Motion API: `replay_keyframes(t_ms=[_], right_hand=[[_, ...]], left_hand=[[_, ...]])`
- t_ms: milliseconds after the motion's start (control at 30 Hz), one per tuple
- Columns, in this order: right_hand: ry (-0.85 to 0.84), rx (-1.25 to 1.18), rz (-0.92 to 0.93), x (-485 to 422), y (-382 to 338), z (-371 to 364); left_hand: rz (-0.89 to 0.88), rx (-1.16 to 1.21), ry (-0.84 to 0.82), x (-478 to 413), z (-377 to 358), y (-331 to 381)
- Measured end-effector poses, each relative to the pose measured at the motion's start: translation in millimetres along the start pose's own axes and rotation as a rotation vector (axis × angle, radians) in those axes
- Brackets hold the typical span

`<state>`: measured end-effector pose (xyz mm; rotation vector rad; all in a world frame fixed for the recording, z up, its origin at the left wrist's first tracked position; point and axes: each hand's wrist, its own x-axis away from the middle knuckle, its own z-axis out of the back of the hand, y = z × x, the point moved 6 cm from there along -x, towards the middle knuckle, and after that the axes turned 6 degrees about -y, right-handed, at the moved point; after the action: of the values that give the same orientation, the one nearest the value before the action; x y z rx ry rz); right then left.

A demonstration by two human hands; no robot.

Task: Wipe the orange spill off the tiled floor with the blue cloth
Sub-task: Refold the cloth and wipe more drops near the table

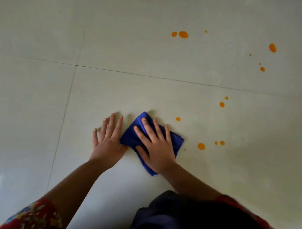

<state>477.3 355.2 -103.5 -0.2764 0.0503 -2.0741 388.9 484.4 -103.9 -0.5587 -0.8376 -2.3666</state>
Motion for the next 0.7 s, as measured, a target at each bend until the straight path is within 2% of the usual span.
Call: replay_keyframes(t_ms=[100, 167, 300, 367, 433, 500, 600, 633, 700], right_hand=[[0.07, 0.01, 0.111, 38.6, -4.5, -10.7], [0.074, 0.045, 0.111, 56.5, 13.0, -16.2], [0.207, -0.052, -0.24, 48.9, 91.5, -1.4], [0.263, -0.097, -0.323, 28.8, 112.2, 12.4], [0.284, -0.125, -0.243, 6.2, 103.0, 18.1], [0.287, -0.117, -0.104, 11.6, 71.4, 11.8], [0.137, -0.04, 0.077, 72.9, 37.8, -14.9], [0.12, -0.021, 0.063, 92.1, 48.3, -19.2], [0.153, -0.022, -0.146, 111.0, 97.9, -16.0]], left_hand=[[0.015, -0.069, -0.079, -4.4, -15.9, 1.0], [0.014, -0.097, -0.088, -5.3, -22.1, 0.3], [0.027, -0.054, -0.067, -6.1, -21.8, 6.1], [0.073, 0.051, -0.008, -5.2, -21.4, 16.9], [0.115, 0.178, 0.093, -7.3, -17.7, 33.6], [0.084, 0.176, 0.157, -11.4, -14.5, 54.3], [-0.061, 0.09, 0.199, -14.7, -6.5, 72.5], [-0.091, 0.062, 0.193, -15.3, -5.9, 71.1], [-0.112, 0.032, 0.146, -15.6, -10.8, 63.5]])
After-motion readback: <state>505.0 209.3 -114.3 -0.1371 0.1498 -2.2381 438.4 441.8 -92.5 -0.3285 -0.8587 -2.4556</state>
